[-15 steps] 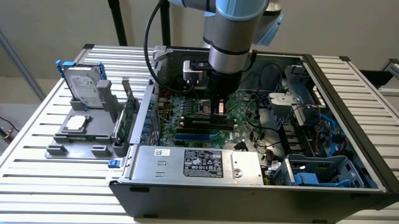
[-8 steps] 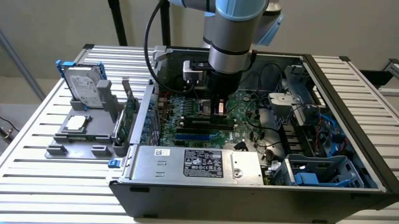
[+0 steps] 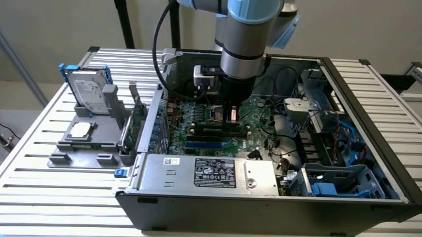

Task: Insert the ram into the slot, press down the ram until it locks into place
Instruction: 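Insert the ram into the slot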

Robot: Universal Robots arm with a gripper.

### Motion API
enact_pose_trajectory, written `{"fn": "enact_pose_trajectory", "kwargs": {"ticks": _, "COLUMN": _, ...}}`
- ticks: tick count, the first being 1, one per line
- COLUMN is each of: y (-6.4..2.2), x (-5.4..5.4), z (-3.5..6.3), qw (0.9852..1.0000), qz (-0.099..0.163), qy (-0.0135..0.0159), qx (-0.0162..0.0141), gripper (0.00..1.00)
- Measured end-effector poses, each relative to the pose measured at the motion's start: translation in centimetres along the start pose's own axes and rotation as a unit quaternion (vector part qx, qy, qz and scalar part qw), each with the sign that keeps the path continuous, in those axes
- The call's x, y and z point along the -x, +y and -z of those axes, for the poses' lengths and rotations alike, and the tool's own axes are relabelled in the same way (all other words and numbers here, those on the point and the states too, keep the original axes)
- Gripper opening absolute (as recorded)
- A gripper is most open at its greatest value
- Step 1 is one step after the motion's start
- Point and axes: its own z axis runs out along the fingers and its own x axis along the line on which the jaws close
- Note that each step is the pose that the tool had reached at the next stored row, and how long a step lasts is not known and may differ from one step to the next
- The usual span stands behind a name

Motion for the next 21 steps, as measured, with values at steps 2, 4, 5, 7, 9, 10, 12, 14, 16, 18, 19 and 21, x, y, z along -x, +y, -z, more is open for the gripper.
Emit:
{"fn": "enact_pose_trajectory", "kwargs": {"ticks": 2, "y": 0.0, "x": 0.0, "z": -0.09, "qw": 1.0, "qz": 0.0, "qy": 0.0, "qx": 0.0, "gripper": 0.13}}
{"fn": "enact_pose_trajectory", "kwargs": {"ticks": 4, "y": 0.01, "x": 0.0, "z": -0.11, "qw": 1.0, "qz": 0.0, "qy": 0.0, "qx": 0.0, "gripper": 0.15}}
{"fn": "enact_pose_trajectory", "kwargs": {"ticks": 5, "y": 0.01, "x": 0.0, "z": -0.1, "qw": 1.0, "qz": 0.0, "qy": 0.0001, "qx": 0.0, "gripper": 0.15}}
{"fn": "enact_pose_trajectory", "kwargs": {"ticks": 7, "y": 0.02, "x": 0.0, "z": 0.26, "qw": 1.0, "qz": 0.0, "qy": -0.0001, "qx": 0.0001, "gripper": 0.21}}
{"fn": "enact_pose_trajectory", "kwargs": {"ticks": 9, "y": 0.09, "x": 0.0, "z": 0.92, "qw": 1.0, "qz": 0.0, "qy": 0.0, "qx": 0.0002, "gripper": 0.21}}
{"fn": "enact_pose_trajectory", "kwargs": {"ticks": 10, "y": 0.16, "x": 0.0, "z": 1.25, "qw": 1.0, "qz": 0.0, "qy": 0.0, "qx": 0.0003, "gripper": 0.21}}
{"fn": "enact_pose_trajectory", "kwargs": {"ticks": 12, "y": 0.37, "x": -0.1, "z": 1.66, "qw": 1.0, "qz": 0.0, "qy": 0.0, "qx": 0.0002, "gripper": 0.21}}
{"fn": "enact_pose_trajectory", "kwargs": {"ticks": 14, "y": 0.56, "x": -0.1, "z": 1.84, "qw": 1.0, "qz": 0.0, "qy": -0.0001, "qx": 0.0002, "gripper": 0.19}}
{"fn": "enact_pose_trajectory", "kwargs": {"ticks": 16, "y": 0.69, "x": -0.2, "z": 2.09, "qw": 1.0, "qz": 0.0, "qy": -0.0001, "qx": 0.0002, "gripper": 0.13}}
{"fn": "enact_pose_trajectory", "kwargs": {"ticks": 18, "y": 0.72, "x": -0.2, "z": 2.25, "qw": 1.0, "qz": 0.0, "qy": -0.0001, "qx": 0.0002, "gripper": 0.11}}
{"fn": "enact_pose_trajectory", "kwargs": {"ticks": 19, "y": 0.72, "x": -0.2, "z": 2.25, "qw": 1.0, "qz": 0.0, "qy": -0.0001, "qx": 0.0002, "gripper": 0.11}}
{"fn": "enact_pose_trajectory", "kwargs": {"ticks": 21, "y": 0.72, "x": -0.2, "z": 2.25, "qw": 1.0, "qz": 0.0, "qy": -0.0001, "qx": 0.0002, "gripper": 0.11}}
